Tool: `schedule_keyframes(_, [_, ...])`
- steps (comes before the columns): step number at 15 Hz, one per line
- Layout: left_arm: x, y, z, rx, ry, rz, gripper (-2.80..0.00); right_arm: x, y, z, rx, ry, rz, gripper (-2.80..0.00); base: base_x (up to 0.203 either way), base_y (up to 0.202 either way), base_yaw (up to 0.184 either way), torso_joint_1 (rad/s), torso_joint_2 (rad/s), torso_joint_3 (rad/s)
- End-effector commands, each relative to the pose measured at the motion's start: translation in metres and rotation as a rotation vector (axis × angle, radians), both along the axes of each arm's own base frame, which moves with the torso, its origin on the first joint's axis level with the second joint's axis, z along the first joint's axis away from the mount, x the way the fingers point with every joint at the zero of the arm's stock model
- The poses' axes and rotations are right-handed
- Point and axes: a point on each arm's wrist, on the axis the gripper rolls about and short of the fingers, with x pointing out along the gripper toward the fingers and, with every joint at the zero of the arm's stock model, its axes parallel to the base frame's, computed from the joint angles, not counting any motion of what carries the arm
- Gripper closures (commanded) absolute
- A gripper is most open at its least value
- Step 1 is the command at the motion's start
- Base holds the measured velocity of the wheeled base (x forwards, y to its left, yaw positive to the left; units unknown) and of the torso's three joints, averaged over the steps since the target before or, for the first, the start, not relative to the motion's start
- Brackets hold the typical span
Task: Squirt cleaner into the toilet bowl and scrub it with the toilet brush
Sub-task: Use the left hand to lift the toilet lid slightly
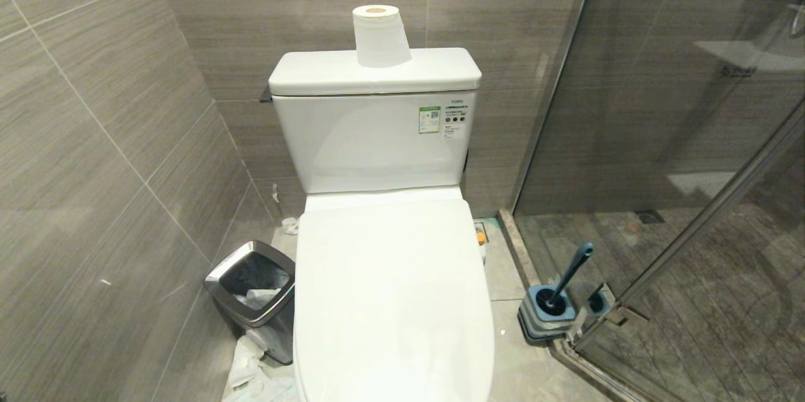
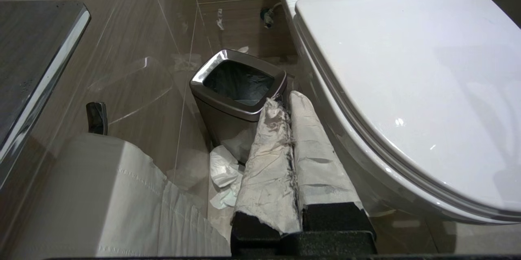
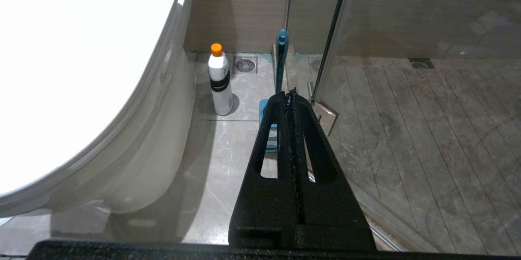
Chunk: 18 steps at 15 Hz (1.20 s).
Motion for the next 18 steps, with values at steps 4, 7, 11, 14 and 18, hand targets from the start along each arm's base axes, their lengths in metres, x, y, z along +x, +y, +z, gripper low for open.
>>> schedule_keyframes(4, [0.0001,0.0000,0.0000,0.000,0.001,-0.001,0.00,0.0001,0.0000,0.0000,-0.001,0.001,0.000,0.00,0.000,0.000,0.000,0.000,0.00,0.000])
schedule_keyframes(7, [0.0001,0.0000,0.0000,0.000,0.001,0.000,0.00,0.0001,0.0000,0.0000,-0.001,0.001,0.000,0.00,0.000,0.000,0.000,0.000,0.00,0.000])
schedule_keyframes(11, [0.0000,0.0000,0.0000,0.010,0.000,-0.002,0.00,0.0001,0.0000,0.0000,-0.001,0.001,0.000,0.00,0.000,0.000,0.000,0.000,0.00,0.000])
schedule_keyframes(14, [0.0000,-0.0002,0.0003,0.015,0.001,-0.007,0.00,0.0001,0.0000,0.0000,0.000,0.001,0.000,0.00,0.000,0.000,0.000,0.000,0.00,0.000])
schedule_keyframes(18, [-0.0017,-0.0002,0.0064,0.074,-0.022,-0.011,0.00,0.0001,0.0000,0.0000,0.001,0.001,0.000,0.00,0.000,0.000,0.000,0.000,0.00,0.000])
